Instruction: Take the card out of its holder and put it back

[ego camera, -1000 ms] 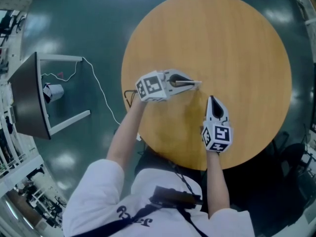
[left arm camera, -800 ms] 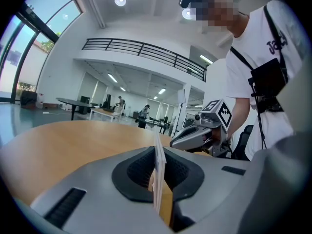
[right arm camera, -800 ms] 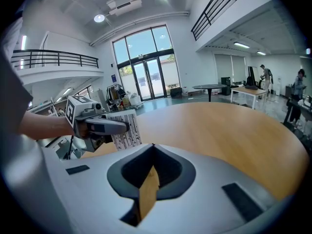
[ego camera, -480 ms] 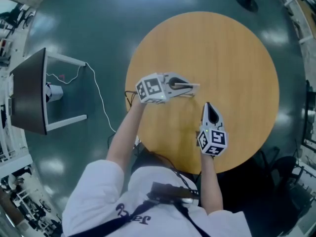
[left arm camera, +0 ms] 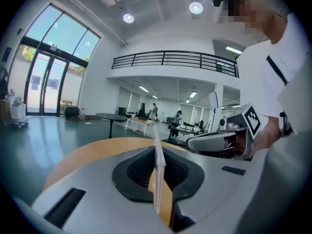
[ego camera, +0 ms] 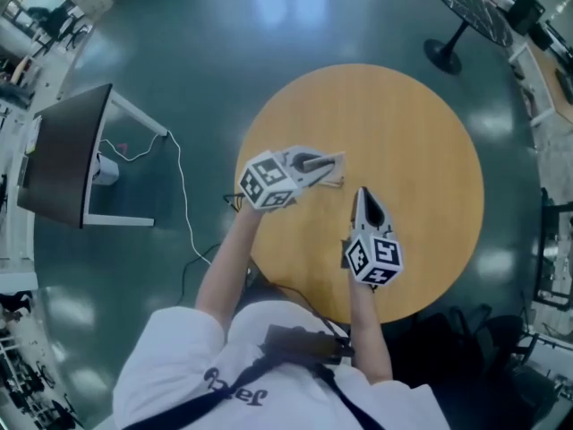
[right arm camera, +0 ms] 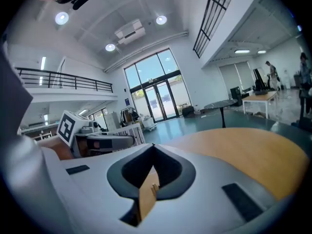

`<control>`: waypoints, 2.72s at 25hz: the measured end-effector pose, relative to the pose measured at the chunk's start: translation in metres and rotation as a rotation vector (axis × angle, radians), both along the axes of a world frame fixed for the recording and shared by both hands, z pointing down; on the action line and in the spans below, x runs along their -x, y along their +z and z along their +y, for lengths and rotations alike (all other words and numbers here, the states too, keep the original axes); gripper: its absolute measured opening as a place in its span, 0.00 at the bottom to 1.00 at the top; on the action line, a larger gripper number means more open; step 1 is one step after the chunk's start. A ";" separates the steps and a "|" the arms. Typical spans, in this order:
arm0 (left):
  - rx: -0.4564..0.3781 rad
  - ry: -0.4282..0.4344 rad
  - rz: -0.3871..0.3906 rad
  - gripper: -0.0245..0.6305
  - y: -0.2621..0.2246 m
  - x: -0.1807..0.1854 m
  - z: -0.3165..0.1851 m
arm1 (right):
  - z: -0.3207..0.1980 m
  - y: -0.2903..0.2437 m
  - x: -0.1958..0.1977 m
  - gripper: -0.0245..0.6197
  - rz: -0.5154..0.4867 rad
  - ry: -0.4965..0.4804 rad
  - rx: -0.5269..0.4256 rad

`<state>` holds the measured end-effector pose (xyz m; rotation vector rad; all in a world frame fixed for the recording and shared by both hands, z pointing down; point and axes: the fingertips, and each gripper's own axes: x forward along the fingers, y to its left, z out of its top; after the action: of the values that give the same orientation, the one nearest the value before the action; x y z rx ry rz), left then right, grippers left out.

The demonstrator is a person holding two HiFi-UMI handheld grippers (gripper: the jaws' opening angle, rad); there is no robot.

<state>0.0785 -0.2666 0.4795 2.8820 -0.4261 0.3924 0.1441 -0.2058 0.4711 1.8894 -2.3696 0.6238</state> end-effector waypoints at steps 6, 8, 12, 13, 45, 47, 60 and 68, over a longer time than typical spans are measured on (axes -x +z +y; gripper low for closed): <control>0.108 -0.291 -0.083 0.08 -0.018 0.027 0.019 | 0.015 -0.032 0.003 0.07 0.103 -0.007 -0.081; 0.087 -0.337 -0.073 0.08 -0.028 0.031 0.035 | 0.022 -0.036 0.007 0.07 0.105 -0.029 -0.091; 0.029 -0.414 -0.049 0.08 -0.042 0.035 0.067 | 0.039 -0.046 0.011 0.07 0.110 -0.053 -0.117; 0.019 -0.449 -0.049 0.08 -0.043 0.038 0.072 | 0.043 -0.049 0.013 0.07 0.112 -0.060 -0.123; -0.320 -0.750 0.079 0.08 -0.081 0.077 0.114 | 0.074 -0.060 0.053 0.07 0.099 -0.148 -0.148; -0.308 -0.750 0.076 0.08 -0.077 0.079 0.113 | 0.074 -0.058 0.052 0.07 0.096 -0.142 -0.143; -0.339 -0.737 0.059 0.08 -0.073 0.084 0.107 | 0.070 -0.042 0.040 0.07 0.077 -0.088 -0.111; -0.349 -0.756 0.089 0.08 -0.068 0.094 0.092 | 0.056 -0.022 0.035 0.07 0.050 -0.056 -0.060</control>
<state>-0.0156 -0.1742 0.4115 2.7362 -1.6148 0.0569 0.1090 -0.1500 0.4489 1.8317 -2.4266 0.5009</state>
